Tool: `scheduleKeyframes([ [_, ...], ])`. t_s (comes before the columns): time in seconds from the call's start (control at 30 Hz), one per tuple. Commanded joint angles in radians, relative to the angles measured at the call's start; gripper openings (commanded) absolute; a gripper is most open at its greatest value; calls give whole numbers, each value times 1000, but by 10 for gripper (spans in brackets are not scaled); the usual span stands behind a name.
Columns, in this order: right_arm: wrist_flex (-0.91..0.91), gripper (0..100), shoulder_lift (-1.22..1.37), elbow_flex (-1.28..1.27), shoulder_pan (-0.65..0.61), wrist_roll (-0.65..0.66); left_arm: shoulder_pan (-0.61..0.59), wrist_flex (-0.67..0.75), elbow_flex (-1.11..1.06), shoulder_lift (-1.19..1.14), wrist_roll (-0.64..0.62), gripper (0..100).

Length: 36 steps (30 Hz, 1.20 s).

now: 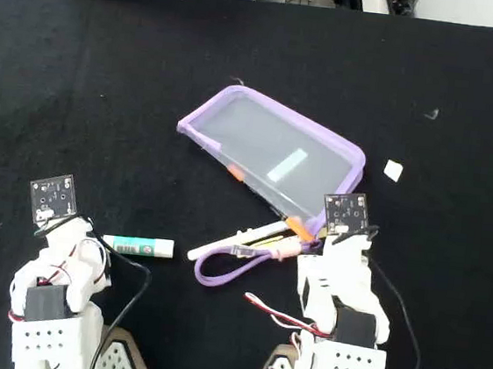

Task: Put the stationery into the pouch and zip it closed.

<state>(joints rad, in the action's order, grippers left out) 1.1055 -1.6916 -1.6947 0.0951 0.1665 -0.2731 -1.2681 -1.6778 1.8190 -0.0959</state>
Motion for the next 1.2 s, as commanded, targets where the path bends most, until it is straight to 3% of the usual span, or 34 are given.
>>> scheduleKeyframes([
  [0.0, 3, 31, 2, -1, 15, 6, -5, -5, -22, 2, 3, 61],
  [0.97, 3, 31, -1, -1, 11, 0, -5, -5, -22, 2, 3, 61],
  [1.17, 2, 31, 5, -1, -72, 2, -7, -5, -22, 2, 3, 61],
])
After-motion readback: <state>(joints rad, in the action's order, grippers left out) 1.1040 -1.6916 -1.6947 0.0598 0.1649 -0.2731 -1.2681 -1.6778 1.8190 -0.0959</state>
